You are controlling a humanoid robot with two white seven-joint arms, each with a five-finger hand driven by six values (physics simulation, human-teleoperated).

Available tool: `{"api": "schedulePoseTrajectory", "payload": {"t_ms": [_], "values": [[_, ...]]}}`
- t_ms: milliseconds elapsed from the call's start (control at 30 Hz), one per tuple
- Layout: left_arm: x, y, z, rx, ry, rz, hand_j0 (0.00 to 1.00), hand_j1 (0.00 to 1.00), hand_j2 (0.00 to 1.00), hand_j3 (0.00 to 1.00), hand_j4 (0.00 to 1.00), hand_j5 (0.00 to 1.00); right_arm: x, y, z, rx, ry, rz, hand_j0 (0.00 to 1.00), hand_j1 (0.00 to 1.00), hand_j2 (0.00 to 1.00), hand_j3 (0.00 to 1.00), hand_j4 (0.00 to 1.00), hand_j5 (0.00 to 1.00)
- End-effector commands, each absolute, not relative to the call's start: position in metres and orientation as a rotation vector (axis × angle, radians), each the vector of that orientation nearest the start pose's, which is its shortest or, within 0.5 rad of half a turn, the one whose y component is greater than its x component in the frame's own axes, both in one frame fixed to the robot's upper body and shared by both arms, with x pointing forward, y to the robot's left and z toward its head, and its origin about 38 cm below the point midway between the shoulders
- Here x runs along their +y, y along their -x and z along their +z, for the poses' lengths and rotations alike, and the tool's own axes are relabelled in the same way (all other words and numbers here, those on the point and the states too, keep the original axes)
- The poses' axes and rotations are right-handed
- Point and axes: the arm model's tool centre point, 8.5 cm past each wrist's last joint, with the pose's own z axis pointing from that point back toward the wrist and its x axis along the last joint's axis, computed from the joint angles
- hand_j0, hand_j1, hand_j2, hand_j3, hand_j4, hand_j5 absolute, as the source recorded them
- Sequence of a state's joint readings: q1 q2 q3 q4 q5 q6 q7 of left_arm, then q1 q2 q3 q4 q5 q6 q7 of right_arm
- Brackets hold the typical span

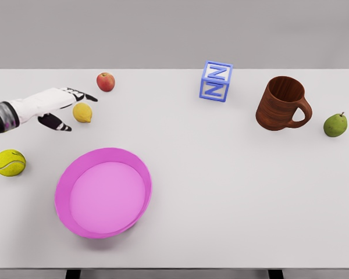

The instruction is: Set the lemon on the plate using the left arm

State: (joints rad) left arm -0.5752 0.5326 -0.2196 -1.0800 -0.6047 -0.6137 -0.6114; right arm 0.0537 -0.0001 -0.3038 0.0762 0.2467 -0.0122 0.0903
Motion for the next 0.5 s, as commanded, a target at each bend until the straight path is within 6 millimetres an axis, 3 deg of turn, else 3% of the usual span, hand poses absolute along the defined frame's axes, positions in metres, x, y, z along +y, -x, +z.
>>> {"api": "schedulePoseTrajectory", "payload": {"t_ms": [0,133,467], "values": [[0.35,-0.479,0.157,-1.316,-0.442,-1.708,0.87,0.87,0.87,0.87,0.87,0.87,-0.256,0.058,-0.258,0.11,-0.022,-0.067,1.0,1.0,1.0,1.0,1.0,1.0],[0.347,-0.484,0.154,-1.309,-0.432,-1.701,0.83,0.83,0.83,0.83,0.83,0.83,-0.256,0.058,-0.258,0.108,-0.022,-0.067,1.0,1.0,1.0,1.0,1.0,1.0],[0.339,-0.498,0.148,-1.274,-0.431,-1.701,0.82,0.82,0.82,0.82,0.82,0.82,-0.256,0.058,-0.258,0.11,-0.022,-0.067,1.0,1.0,1.0,1.0,1.0,1.0]]}}
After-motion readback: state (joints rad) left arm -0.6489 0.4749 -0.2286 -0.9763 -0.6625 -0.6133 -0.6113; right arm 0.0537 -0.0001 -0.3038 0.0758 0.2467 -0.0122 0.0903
